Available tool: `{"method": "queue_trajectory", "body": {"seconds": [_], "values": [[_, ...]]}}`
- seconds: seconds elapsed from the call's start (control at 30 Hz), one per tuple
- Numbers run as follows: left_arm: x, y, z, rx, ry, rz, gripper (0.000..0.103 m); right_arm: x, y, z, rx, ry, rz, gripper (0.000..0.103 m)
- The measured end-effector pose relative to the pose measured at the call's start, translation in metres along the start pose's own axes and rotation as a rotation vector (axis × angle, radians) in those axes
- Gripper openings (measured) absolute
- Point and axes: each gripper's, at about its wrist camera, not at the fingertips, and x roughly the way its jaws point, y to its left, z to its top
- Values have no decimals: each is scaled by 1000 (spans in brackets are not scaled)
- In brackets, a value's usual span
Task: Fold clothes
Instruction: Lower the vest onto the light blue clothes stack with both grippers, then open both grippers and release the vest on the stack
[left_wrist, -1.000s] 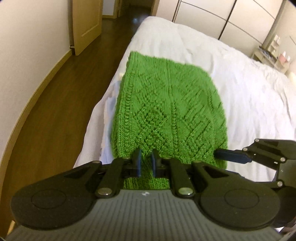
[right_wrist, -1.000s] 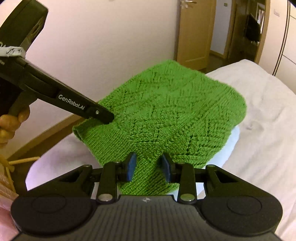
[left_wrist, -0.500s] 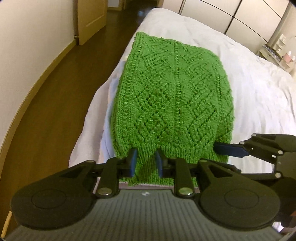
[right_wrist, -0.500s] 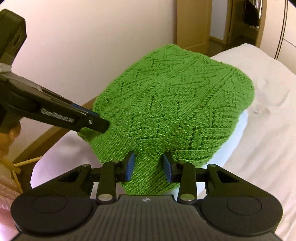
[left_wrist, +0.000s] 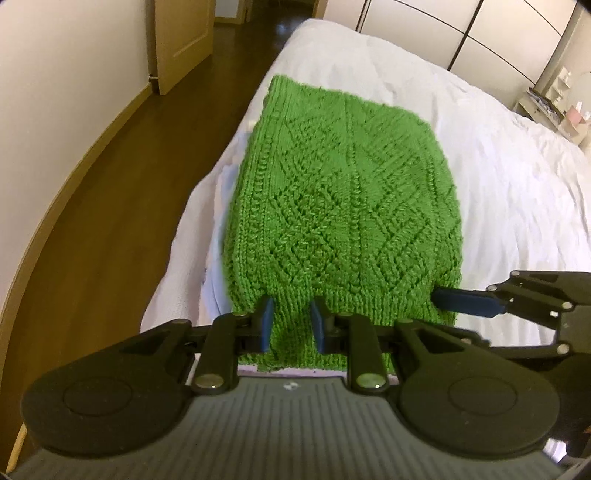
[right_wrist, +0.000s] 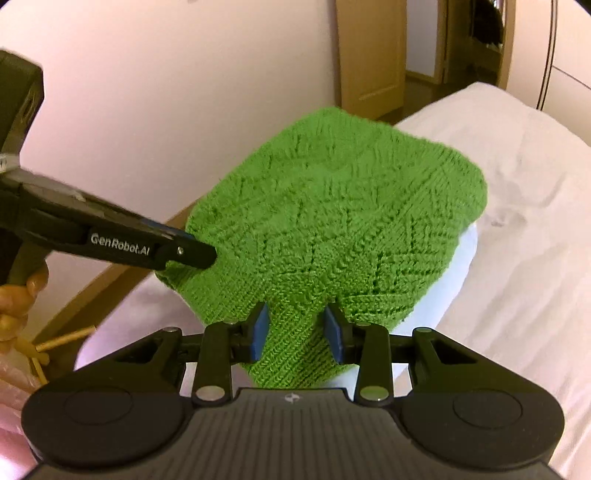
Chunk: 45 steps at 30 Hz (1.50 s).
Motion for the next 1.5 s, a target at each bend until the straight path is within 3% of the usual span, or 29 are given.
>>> {"method": "queue_trajectory", "body": {"seconds": [0.2,0.53,0.73,0.83,0.9,1.0,1.03,1.1,1.17,1.23,1.3,1.5], "values": [[5,7,-2,-11,2,-5,21,20,6,2,-35,15,-15,38],[-15,-6,7,-18,2,9,21,-19,1,2,31,-18,14,38],[-2,-6,-2,23,5,26,23,1,12,-9,35,49,-17,38],[-1,-4,-5,13,-1,29,23,11,18,-8,17,68,-22,40],[-7,-1,-2,-23,1,18,22,12,22,-6,2,67,-20,48],[-17,-5,5,-43,0,12,22,-3,19,-4,35,29,0,50],[-20,-7,6,-43,3,17,23,-9,16,-4,55,17,8,50],[-30,-14,8,-46,8,25,38,-21,13,-4,91,2,15,49],[-43,-22,8,-50,3,37,41,-34,12,-3,113,-17,16,49],[-59,-30,8,-52,-7,54,43,-48,9,0,128,-38,18,53],[-72,-37,7,-83,4,84,50,-62,6,0,138,-55,21,64],[-111,-50,1,-193,-2,126,64,-93,-12,3,178,-60,26,73]]}}
